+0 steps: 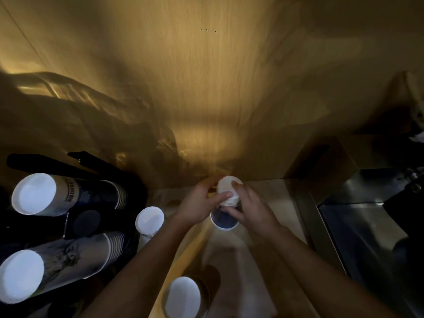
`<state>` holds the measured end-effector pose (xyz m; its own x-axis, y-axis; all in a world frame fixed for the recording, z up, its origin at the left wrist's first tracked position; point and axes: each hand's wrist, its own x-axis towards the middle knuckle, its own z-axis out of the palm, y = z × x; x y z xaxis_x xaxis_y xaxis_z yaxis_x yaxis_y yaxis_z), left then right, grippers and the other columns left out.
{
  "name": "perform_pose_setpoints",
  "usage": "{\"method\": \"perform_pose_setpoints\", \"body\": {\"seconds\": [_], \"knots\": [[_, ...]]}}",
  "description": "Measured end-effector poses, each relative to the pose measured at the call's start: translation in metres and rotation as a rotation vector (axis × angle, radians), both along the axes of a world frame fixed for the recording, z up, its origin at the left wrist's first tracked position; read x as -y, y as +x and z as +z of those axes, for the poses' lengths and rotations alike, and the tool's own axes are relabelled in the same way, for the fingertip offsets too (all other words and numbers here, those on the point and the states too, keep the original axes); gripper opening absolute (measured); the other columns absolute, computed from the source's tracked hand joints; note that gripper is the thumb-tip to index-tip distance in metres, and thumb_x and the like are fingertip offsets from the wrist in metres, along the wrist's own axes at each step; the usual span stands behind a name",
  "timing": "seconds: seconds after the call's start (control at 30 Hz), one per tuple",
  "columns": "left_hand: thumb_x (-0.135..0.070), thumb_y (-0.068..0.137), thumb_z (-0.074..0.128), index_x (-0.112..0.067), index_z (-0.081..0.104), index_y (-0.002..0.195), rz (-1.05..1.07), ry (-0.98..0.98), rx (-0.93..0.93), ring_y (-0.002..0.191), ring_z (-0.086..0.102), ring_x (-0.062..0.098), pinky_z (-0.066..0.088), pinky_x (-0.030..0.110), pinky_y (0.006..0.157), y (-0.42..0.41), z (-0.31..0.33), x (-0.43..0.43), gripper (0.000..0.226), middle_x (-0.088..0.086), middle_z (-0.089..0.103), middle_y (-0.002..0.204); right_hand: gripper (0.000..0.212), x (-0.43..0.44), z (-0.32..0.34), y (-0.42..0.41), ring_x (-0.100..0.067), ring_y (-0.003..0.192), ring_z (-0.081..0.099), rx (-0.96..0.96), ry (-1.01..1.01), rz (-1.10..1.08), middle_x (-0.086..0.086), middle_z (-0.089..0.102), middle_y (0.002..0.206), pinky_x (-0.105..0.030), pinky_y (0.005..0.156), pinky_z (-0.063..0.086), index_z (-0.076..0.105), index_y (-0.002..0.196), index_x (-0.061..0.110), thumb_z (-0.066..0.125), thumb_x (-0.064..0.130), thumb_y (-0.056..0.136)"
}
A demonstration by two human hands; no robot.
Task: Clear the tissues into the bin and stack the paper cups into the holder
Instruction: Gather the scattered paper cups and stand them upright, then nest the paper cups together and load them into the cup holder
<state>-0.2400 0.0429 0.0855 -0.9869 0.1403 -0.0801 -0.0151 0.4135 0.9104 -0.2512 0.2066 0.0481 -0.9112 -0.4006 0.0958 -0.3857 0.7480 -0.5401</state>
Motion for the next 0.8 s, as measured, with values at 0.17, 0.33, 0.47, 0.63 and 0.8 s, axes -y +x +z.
{"method": "perform_pose_setpoints", "body": {"seconds": [0.17, 0.33, 0.47, 0.63, 0.8], "knots": [[-0.026, 0.086, 0.064, -0.018, 0.054, 0.125, -0.010, -0.037, 0.000, 0.104, 0.062, 0.017, 0.050, 0.040, 0.093, -0.009, 0.006, -0.002, 0.042, 0.005, 0.066, 0.116, 0.065, 0.004, 0.003, -0.009, -0.034, 0.104, 0.053, -0.057, 0.103, -0.052, -0.017, 0.049, 0.122, -0.043, 0.079, 0.047, 0.033, 0.131, 0.016, 0.059, 0.047, 0.080], [-0.024, 0.082, 0.069, -0.018, 0.055, 0.121, 0.194, 0.067, 0.015, 0.098, 0.061, 0.012, 0.048, 0.027, 0.085, -0.004, 0.015, 0.015, 0.042, 0.000, 0.065, 0.107, 0.065, -0.002, 0.008, -0.001, -0.031, 0.113, 0.049, -0.178, 0.142, -0.124, -0.012, 0.039, 0.138, -0.047, 0.088, 0.037, 0.029, 0.131, 0.026, 0.055, 0.054, 0.078], [-0.022, 0.082, 0.069, -0.019, 0.061, 0.101, 0.247, 0.016, 0.040, 0.090, 0.062, 0.018, 0.050, 0.032, 0.078, 0.020, 0.016, 0.031, 0.020, 0.004, 0.068, 0.099, 0.052, -0.007, 0.012, 0.019, -0.030, 0.115, 0.048, -0.245, 0.052, -0.184, -0.011, 0.044, 0.135, -0.045, 0.090, 0.036, 0.036, 0.127, 0.021, 0.057, 0.038, 0.083], [-0.013, 0.083, 0.067, -0.020, 0.062, 0.095, 0.396, 0.212, 0.132, 0.081, 0.063, 0.013, 0.051, 0.020, 0.065, 0.071, 0.007, 0.045, 0.014, 0.001, 0.067, 0.089, 0.040, -0.007, 0.007, 0.051, -0.015, 0.093, 0.054, -0.132, -0.115, -0.241, 0.000, 0.054, 0.116, -0.034, 0.075, 0.044, 0.041, 0.119, 0.026, 0.059, 0.029, 0.084], [-0.013, 0.087, 0.062, -0.016, 0.061, 0.084, 0.478, 0.171, 0.336, 0.087, 0.056, 0.021, 0.043, 0.032, 0.071, 0.118, -0.010, 0.053, 0.004, 0.007, 0.062, 0.092, 0.023, -0.003, -0.014, 0.084, -0.022, 0.077, 0.061, 0.212, -0.076, -0.276, -0.003, 0.064, 0.087, -0.029, 0.062, 0.040, 0.049, 0.103, 0.023, 0.056, 0.037, 0.085]]}}
